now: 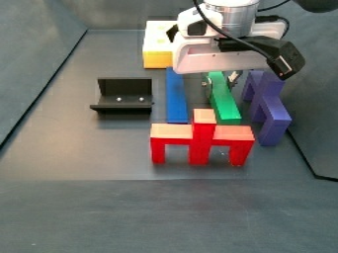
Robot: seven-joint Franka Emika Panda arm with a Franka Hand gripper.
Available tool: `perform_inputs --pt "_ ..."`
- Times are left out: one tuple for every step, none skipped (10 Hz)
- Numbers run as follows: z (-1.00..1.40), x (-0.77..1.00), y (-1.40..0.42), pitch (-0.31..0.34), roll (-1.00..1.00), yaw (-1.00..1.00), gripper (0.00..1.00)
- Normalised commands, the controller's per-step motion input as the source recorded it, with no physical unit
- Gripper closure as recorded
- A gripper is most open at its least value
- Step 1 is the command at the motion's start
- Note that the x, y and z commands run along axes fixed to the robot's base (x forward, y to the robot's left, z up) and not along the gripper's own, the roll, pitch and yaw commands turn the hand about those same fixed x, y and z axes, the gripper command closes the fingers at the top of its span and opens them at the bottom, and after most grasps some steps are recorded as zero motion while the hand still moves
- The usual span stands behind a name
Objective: Pick up the green object. Move up. Move to above the board. Insert the green object.
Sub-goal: Pick up the green object.
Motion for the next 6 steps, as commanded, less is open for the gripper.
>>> perform_inputs --pt "0.0 0.0 0.0 0.0 0.0 0.0 1.0" --pt "0.0 0.0 0.0 0.0 0.0 0.0 1.0" --pt "0.0 0.0 0.0 0.0 0.0 0.0 1.0" --pt "0.0 0.0 0.0 0.0 0.0 0.0 1.0" --pt "0.0 0.0 0.0 0.0 0.0 0.0 1.0" --pt "0.0 0.0 0.0 0.0 0.0 0.0 1.0"
